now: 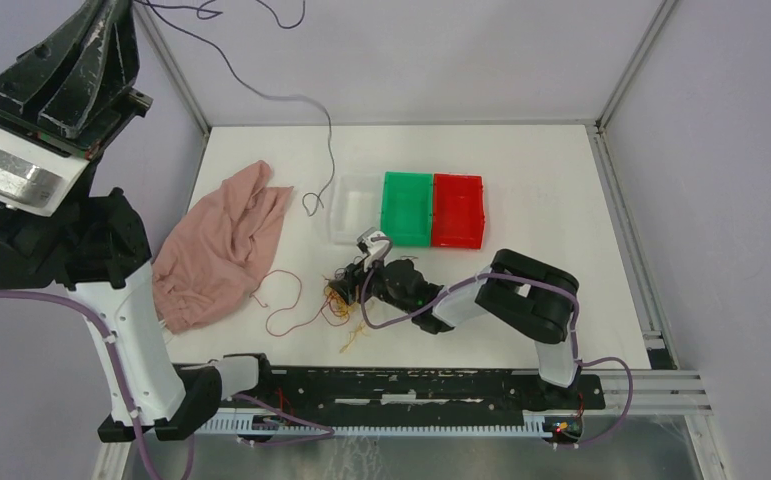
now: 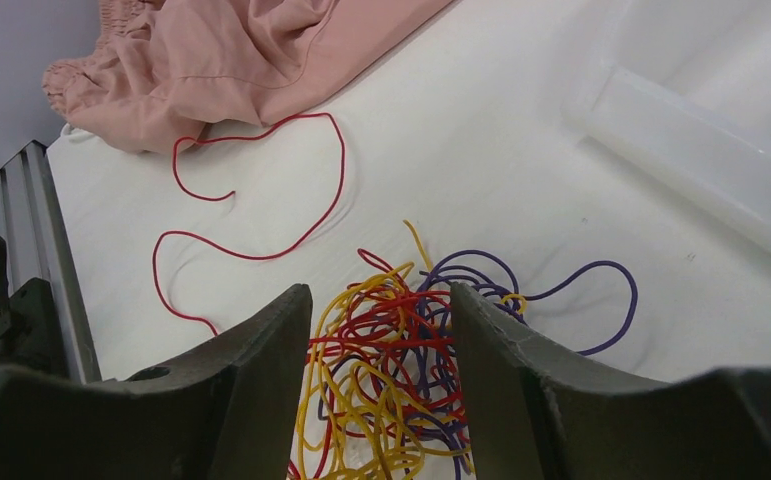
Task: Untangle the cables
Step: Untie the cable.
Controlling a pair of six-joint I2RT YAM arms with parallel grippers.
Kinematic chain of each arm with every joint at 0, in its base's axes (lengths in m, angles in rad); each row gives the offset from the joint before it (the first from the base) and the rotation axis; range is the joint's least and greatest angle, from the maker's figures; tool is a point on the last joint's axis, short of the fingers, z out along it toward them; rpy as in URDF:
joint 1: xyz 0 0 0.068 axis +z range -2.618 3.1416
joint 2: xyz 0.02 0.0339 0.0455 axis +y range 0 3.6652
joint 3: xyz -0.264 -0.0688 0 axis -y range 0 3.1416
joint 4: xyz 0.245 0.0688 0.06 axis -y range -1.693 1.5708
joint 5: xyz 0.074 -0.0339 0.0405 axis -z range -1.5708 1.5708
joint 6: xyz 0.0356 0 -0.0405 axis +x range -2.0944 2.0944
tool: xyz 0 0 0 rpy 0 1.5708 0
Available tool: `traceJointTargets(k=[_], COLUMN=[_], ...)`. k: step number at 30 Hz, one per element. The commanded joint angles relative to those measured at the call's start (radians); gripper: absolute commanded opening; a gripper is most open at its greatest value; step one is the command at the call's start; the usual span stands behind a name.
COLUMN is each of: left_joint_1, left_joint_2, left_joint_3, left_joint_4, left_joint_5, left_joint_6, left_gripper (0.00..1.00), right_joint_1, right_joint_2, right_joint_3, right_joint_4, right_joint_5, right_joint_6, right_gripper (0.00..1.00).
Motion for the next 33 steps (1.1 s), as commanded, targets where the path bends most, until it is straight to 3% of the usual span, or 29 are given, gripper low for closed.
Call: traceJointTargets(k=[1, 7, 11, 22, 28, 33], left_joint_1=[0.005, 0.005, 0.005, -0.003, -0.037, -0.099], left_joint_2=[-0.029, -0.104, -0.143, -0.215, -0.181, -0.135], left_joint_3=[-0.096, -0.273, -0.407, -0.736, -0.755, -0.714], left_joint_4=[-0.011, -0.096, -0.123, -0.121, -0.139, -0.162], left_joint_5=[0.057, 0.183, 0.242, 0.184, 0.146, 0.117], left_joint_6=[0.043, 0.022, -0.068, -0.204, -0.2, -0.152], left_gripper=[0.03, 0.03, 0.03, 0.03, 0.03, 0.03], right_joint_1=[0.006, 0.005, 0.003, -0.029, -0.133, -0.223], right_joint_2=[-0.089, -0.275, -0.33, -0.362, -0.408, -0.445], right_joint_3=[-0.013, 0.034, 0.124, 0.26, 0.201, 0.175], right_joint_4=[0.055, -0.091, -0.178, -0.151, -0.153, -0.26], right_joint_5=[0.027, 0.031, -0.001, -0.091, -0.063, -0.006], right_joint_6=[0.004, -0.036, -0.043, 0.107, 0.172, 0.163], right_gripper=[0.62, 0.68, 0.7, 0.69, 0.67, 0.65])
